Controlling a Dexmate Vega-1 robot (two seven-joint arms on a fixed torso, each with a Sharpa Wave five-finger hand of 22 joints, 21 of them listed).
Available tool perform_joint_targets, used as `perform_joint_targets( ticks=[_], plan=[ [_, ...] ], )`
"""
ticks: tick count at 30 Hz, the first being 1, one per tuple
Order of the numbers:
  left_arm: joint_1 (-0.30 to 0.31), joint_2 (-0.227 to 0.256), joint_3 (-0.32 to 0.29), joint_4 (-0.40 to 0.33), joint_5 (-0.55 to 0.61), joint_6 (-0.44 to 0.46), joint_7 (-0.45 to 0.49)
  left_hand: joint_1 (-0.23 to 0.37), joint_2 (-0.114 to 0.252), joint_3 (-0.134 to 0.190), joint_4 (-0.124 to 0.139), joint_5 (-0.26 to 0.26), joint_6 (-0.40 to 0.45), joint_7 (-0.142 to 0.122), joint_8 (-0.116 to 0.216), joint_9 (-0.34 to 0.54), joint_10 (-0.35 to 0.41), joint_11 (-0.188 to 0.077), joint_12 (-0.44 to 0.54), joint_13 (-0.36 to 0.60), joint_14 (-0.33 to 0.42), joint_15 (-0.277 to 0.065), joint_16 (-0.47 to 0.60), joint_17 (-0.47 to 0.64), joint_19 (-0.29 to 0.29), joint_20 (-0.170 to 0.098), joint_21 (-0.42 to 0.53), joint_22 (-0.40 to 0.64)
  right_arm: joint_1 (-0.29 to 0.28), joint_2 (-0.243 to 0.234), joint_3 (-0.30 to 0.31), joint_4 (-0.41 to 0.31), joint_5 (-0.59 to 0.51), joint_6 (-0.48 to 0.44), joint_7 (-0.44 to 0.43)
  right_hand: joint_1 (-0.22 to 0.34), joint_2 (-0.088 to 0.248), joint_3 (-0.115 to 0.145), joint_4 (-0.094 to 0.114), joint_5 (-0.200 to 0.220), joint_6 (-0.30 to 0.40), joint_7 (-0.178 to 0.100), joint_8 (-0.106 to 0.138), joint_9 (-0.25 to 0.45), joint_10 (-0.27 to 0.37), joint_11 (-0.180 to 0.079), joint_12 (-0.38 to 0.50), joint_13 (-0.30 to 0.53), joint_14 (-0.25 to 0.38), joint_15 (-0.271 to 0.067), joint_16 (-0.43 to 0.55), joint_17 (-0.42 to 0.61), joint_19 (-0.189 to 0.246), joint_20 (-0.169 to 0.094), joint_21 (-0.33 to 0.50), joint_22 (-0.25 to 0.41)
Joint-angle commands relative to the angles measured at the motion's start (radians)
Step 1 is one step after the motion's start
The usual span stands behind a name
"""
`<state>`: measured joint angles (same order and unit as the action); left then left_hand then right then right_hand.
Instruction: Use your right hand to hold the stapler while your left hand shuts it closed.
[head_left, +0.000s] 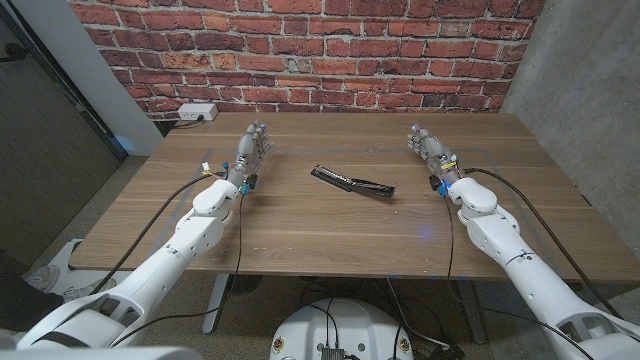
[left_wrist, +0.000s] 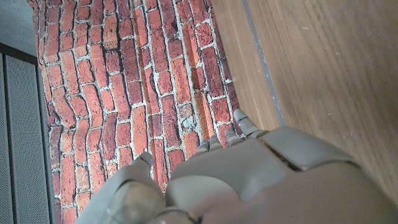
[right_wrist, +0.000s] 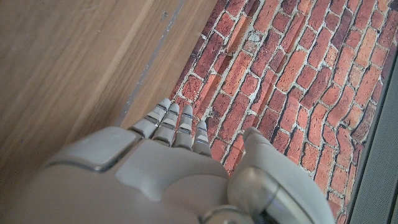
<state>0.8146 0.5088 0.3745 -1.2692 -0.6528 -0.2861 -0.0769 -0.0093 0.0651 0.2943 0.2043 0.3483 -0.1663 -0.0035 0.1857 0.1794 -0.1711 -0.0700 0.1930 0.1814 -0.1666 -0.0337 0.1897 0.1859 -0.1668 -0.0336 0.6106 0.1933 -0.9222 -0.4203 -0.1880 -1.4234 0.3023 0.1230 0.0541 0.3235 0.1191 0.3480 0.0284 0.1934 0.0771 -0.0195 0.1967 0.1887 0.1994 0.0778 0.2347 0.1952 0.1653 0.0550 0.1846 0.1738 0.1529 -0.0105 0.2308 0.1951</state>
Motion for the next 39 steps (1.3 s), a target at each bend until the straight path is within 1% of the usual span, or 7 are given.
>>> perform_joint_targets(
  ticks=[1,11,28,29,30,32,39],
  plan=[
    [-0.01,0.0,0.008,0.006,0.008,0.003,-0.011,0.001,0.126,0.005,-0.004,0.004,-0.3,0.0,0.007,0.006,-0.23,-0.002,0.01,0.003,-0.211,-0.031,0.004,0.003,-0.181,-0.051,0.006,0.005,-0.072,-0.05,0.01,-0.144,-0.118,-0.098,-0.052,0.011,0.006,0.002,-0.003,-0.006,0.028,0.001,0.012,0.002,0.016,-0.001,0.008,0.003,0.014,0.0,0.009,0.004,0.01,0.002,0.006,0.004],
    [-0.012,0.003,0.009,0.006,0.008,0.001,-0.022,0.003,0.125,0.005,-0.004,0.006,-0.296,-0.001,0.008,0.006,-0.226,0.0,0.011,0.003,-0.208,-0.031,0.005,0.003,-0.179,-0.051,0.007,0.004,-0.115,-0.104,-0.002,-0.246,-0.199,-0.16,-0.091,0.012,0.008,0.002,-0.005,-0.008,0.037,0.002,0.013,0.002,0.022,-0.001,0.01,0.003,0.02,-0.001,0.01,0.004,0.013,0.001,0.007,0.004],
    [-0.067,-0.001,0.033,0.062,0.034,-0.016,-0.069,0.004,0.125,0.006,-0.005,0.009,-0.291,-0.001,0.008,0.006,-0.224,0.0,0.011,0.003,-0.207,-0.031,0.005,0.003,-0.177,-0.051,0.007,0.004,-0.151,-0.208,-0.037,-0.442,-0.312,-0.381,-0.086,0.024,0.012,0.004,-0.018,-0.012,0.032,0.003,0.007,0.002,0.025,0.001,0.008,0.002,0.018,-0.011,0.004,0.004,0.018,-0.01,0.007,0.005],
    [-0.069,0.001,0.034,0.062,0.035,-0.013,-0.071,0.004,0.125,0.006,-0.005,0.009,-0.291,-0.001,0.008,0.006,-0.224,-0.001,0.012,0.003,-0.206,-0.031,0.006,0.003,-0.177,-0.049,0.007,0.004,-0.15,-0.218,-0.044,-0.459,-0.321,-0.398,-0.08,0.024,0.012,0.004,-0.018,-0.012,0.03,0.002,0.006,0.002,0.024,0.0,0.007,0.002,0.016,-0.01,0.003,0.004,0.015,-0.009,0.006,0.005],
    [-0.069,0.002,0.034,0.062,0.035,-0.013,-0.071,0.005,0.124,0.006,-0.006,0.01,-0.29,-0.002,0.008,0.006,-0.223,-0.002,0.012,0.003,-0.205,-0.029,0.006,0.003,-0.18,-0.025,0.006,0.004,-0.15,-0.218,-0.044,-0.46,-0.322,-0.401,-0.08,0.024,0.013,0.004,-0.019,-0.012,0.029,0.003,0.005,0.002,0.023,0.0,0.007,0.002,0.015,-0.01,0.003,0.004,0.015,-0.008,0.006,0.005],
    [-0.071,0.006,0.036,0.062,0.041,-0.016,-0.072,0.005,0.124,0.007,-0.006,0.011,-0.287,-0.004,0.008,0.006,-0.22,-0.002,0.013,0.003,-0.2,-0.025,0.007,0.002,-0.179,-0.006,0.007,0.003,-0.149,-0.237,-0.059,-0.49,-0.346,-0.435,-0.072,0.026,0.013,0.004,-0.021,-0.012,0.028,0.003,0.004,0.002,0.02,-0.001,0.005,0.002,0.013,-0.011,0.002,0.004,0.014,-0.008,0.006,0.005],
    [-0.075,0.003,0.033,0.077,0.03,-0.022,-0.087,0.006,0.125,0.009,-0.006,0.013,-0.279,-0.002,0.011,0.006,-0.211,-0.003,0.015,0.003,-0.191,-0.018,0.01,0.002,-0.172,0.003,0.009,0.003,-0.132,-0.27,-0.094,-0.539,-0.375,-0.521,-0.03,0.035,0.018,0.006,-0.029,-0.013,0.024,0.0,0.002,0.002,0.002,-0.008,-0.003,0.002,0.0,-0.005,-0.003,0.003,0.001,-0.004,0.0,0.005]
  ],
)
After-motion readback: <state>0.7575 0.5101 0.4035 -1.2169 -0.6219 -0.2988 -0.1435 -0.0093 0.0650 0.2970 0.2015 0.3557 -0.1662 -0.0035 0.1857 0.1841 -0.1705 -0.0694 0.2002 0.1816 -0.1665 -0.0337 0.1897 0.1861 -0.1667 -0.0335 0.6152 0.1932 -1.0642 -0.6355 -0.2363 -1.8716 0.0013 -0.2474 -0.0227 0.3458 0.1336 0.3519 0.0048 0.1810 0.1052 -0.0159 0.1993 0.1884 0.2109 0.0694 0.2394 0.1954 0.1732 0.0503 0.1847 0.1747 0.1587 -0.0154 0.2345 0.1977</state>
